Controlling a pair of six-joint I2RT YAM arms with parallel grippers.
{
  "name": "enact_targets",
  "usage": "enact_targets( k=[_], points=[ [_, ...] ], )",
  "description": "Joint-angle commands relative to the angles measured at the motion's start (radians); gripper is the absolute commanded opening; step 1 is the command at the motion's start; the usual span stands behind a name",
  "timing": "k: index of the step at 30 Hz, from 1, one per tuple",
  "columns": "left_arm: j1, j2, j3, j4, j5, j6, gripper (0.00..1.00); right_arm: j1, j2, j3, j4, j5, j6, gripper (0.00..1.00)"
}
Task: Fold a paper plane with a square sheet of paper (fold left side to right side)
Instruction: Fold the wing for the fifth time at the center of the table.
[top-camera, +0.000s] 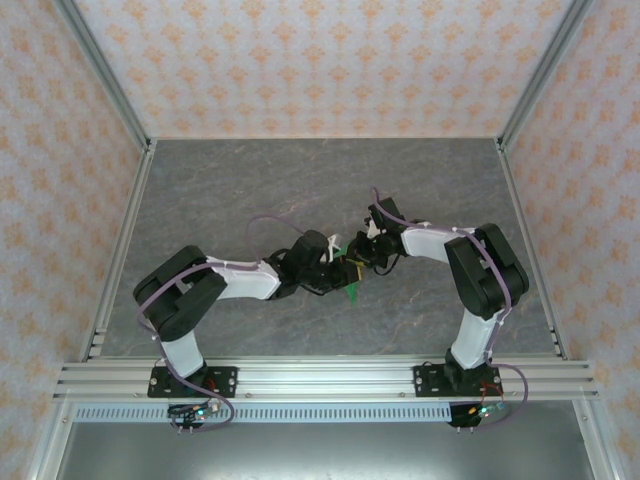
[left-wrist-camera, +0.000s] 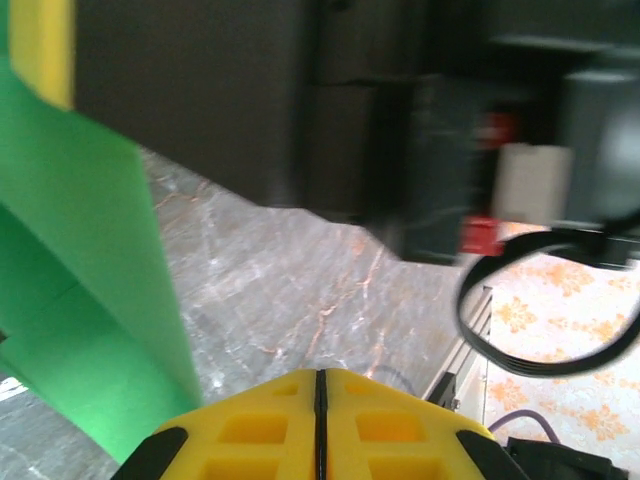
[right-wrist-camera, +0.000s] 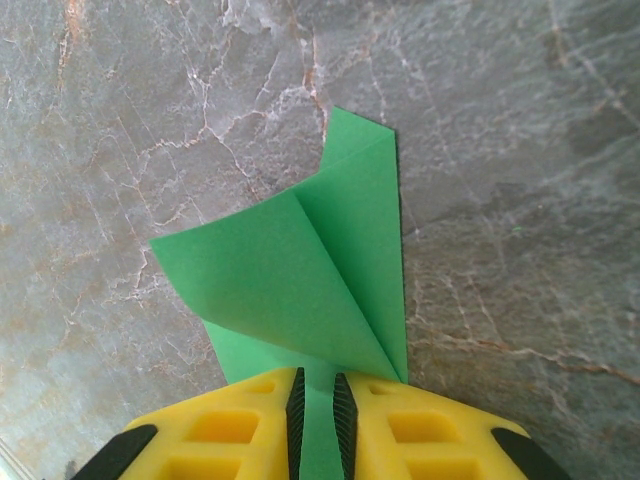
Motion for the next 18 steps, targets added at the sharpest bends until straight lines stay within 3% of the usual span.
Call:
enact_targets(
  k=[1,18],
  points=[
    [-0.009,0.018,0.023,0.013,-0.005,-0.012,0.08,0.008,0.075,-0.032,-0.080,0.076,-0.020,0.22],
    [-0.012,0.079,0.007,-0.049,-0.022,-0.037,0.06,0.007,0.075,-0.035,-0.081,0.079,-0.021,0.22]
  ],
)
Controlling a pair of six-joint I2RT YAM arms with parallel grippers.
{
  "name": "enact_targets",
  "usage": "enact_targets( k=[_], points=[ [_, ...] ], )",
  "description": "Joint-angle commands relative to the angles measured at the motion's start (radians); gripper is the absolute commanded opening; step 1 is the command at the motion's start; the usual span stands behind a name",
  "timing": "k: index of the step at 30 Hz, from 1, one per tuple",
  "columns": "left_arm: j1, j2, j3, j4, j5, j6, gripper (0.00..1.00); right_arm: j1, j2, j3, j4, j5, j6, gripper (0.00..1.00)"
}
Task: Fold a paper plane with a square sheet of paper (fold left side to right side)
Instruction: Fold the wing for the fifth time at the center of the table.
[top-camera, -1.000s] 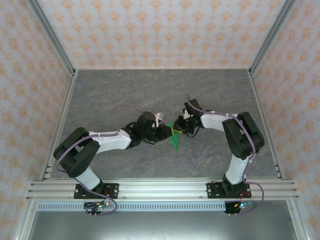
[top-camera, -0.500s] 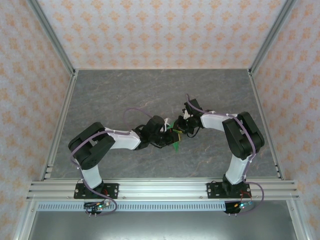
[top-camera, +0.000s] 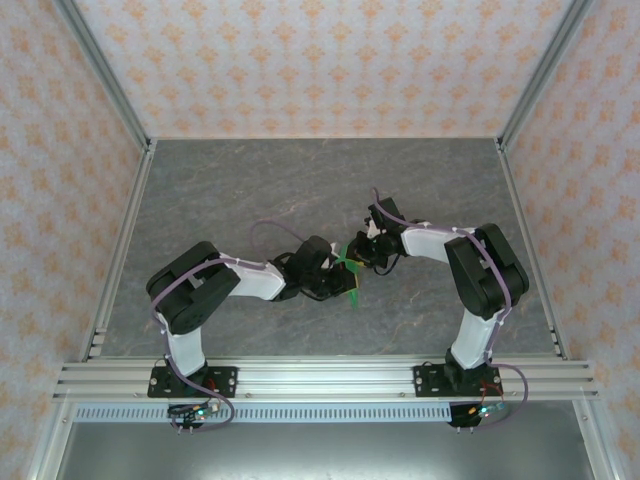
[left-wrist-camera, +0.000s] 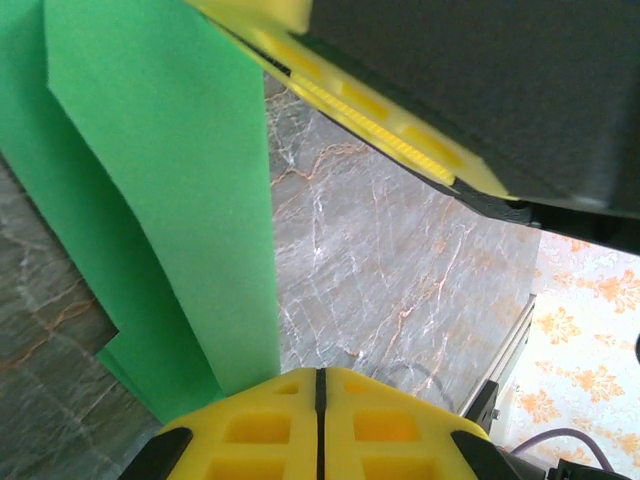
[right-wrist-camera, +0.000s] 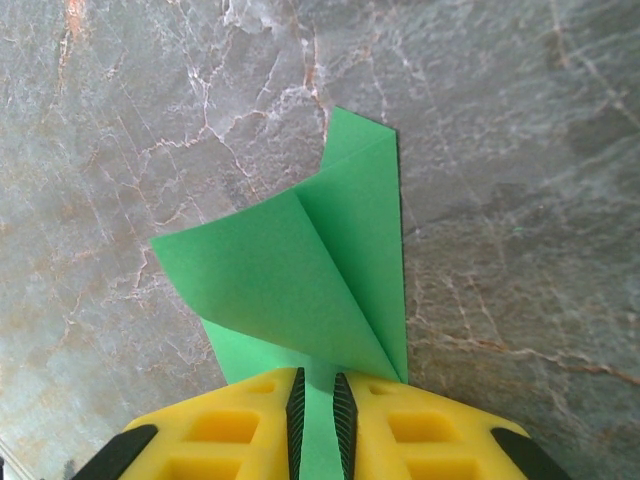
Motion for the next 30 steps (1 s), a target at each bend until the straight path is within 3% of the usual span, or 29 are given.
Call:
enact_targets(
  k=[1,22,30],
  points=[
    [-0.007,0.011,0.008,-0.026,-0.016,-0.010,0.06,0.007,0.075,-0.034,-0.080,0.079,-0.018,0.22],
    [-0.010,0.066,0.016,-0.089,-0.041,-0.022,0.05,0.007,0.064,-0.031,-0.057,0.057,-0.012,0.22],
    [-0.020,0.065,0.060,-0.330,-0.110,0.013,0.00,-0.005,0.047,-0.019,-0.025,0.056,-0.022,0.17]
  ],
)
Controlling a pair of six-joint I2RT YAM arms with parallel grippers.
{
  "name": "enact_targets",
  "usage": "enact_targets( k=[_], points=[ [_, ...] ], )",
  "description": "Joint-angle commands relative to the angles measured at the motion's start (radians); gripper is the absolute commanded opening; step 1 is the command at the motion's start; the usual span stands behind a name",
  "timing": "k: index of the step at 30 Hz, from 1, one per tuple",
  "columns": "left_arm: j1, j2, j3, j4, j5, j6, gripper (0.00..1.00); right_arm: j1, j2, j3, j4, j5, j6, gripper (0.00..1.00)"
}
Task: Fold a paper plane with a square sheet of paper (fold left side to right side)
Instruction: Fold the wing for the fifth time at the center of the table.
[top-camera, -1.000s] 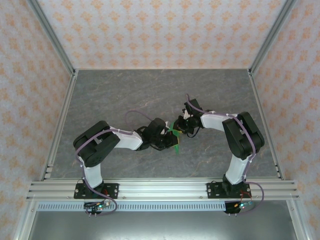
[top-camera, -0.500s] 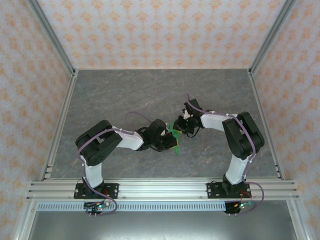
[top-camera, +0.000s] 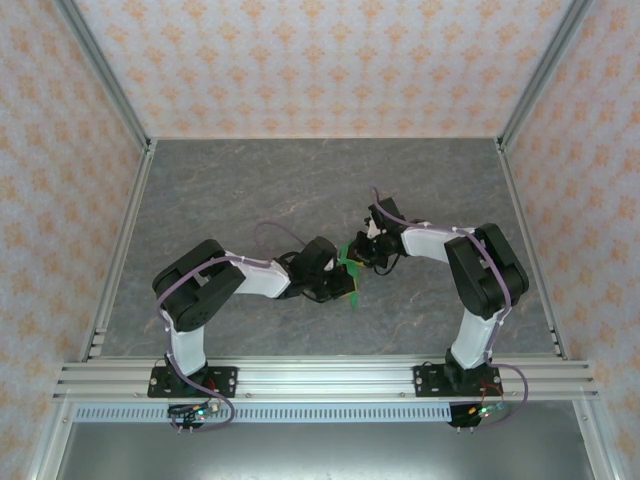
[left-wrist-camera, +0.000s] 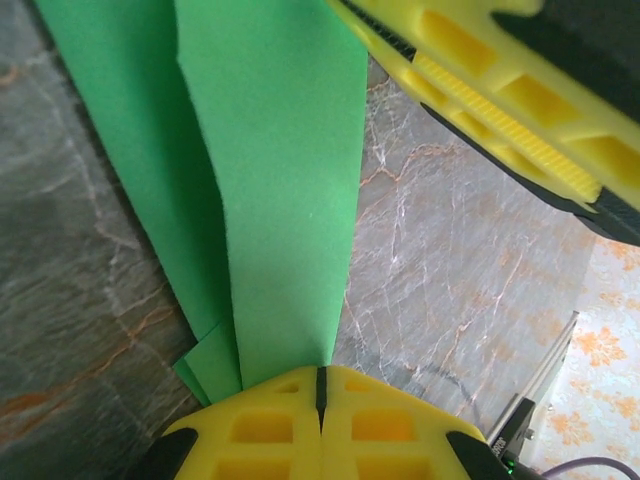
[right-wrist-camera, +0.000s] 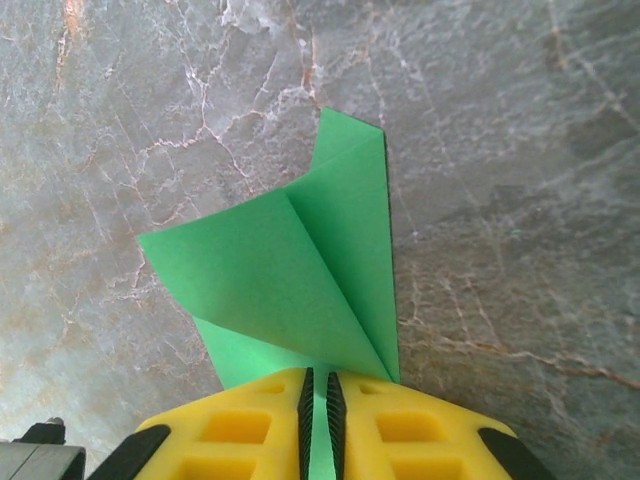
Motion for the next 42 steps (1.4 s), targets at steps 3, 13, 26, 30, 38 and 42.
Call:
enact_targets(
  k=[3,13,26,30,38,42],
  points=[
    [-0.017,0.043,0.023,-0.264,-0.098,0.029,0.00,-0.015,0.044,-0.025,0.007,0.057,-0.015,0.16],
    [-0.035,0.093,0.044,-0.322,-0.119,0.028,0.00,-0.070,0.057,-0.005,0.076,0.023,-0.026,0.15],
    [-0.034,0.096,0.045,-0.345,-0.129,0.034,0.00,-0.105,0.105,0.086,0.068,0.019,-0.057,0.16],
    [-0.036,0.096,0.043,-0.345,-0.130,0.034,0.00,-0.107,0.118,0.117,0.065,0.022,-0.062,0.17],
    [-0.037,0.096,0.037,-0.339,-0.130,0.033,0.00,-0.118,0.150,0.179,0.064,0.017,-0.071,0.19],
    [-0.037,0.096,0.035,-0.334,-0.130,0.031,0.00,-0.121,0.158,0.210,0.059,0.015,-0.078,0.20]
  ],
)
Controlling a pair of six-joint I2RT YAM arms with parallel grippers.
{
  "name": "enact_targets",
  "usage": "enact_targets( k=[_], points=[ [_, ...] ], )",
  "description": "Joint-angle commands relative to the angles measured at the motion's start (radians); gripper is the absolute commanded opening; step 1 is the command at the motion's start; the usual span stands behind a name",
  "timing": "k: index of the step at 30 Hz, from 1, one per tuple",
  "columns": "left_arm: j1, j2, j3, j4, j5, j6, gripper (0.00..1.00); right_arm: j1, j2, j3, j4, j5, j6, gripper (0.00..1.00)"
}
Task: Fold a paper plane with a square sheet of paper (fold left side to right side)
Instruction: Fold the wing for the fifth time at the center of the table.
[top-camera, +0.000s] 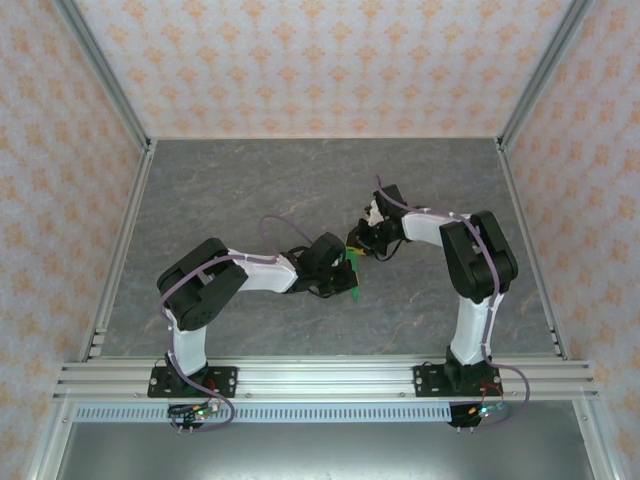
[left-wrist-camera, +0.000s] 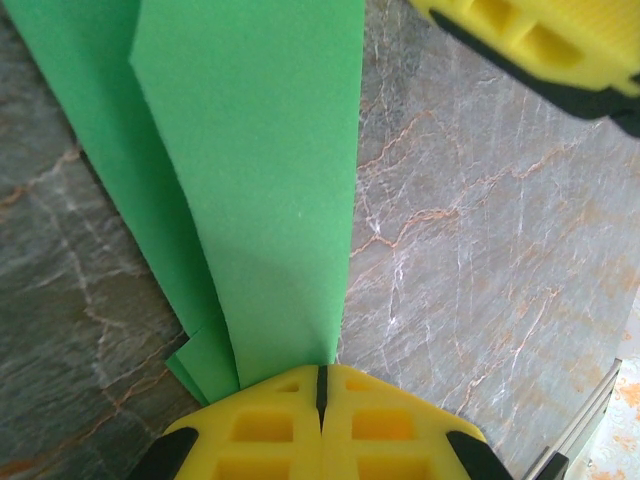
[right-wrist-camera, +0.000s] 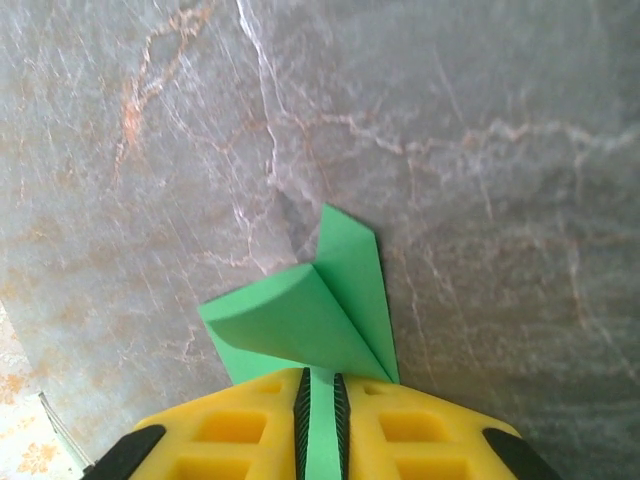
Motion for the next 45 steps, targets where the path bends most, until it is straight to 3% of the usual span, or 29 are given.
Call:
enact_targets(
  k=[1,17,22,28,31,45],
  points=[
    [-0.018,0.070,-0.058,-0.206,-0.028,0.021,0.00,-0.039,0.036,0.062,0.101,0.133,-0.032,0.20],
    [-0.018,0.060,-0.070,-0.170,-0.024,0.008,0.00,-0.066,0.084,0.190,0.077,0.110,-0.042,0.22],
    [-0.018,0.052,-0.067,-0.160,-0.027,0.010,0.00,-0.066,-0.076,0.096,0.044,0.115,-0.075,0.19],
    [-0.018,0.051,-0.063,-0.158,-0.027,0.010,0.00,-0.052,-0.207,-0.109,0.085,0.033,-0.018,0.05],
    [-0.018,0.046,-0.063,-0.162,-0.032,0.014,0.00,-0.022,-0.210,-0.180,0.129,-0.012,0.028,0.03],
    [-0.018,0.037,-0.060,-0.178,-0.040,0.016,0.00,0.057,-0.178,-0.280,0.205,-0.005,0.078,0.03]
  ],
)
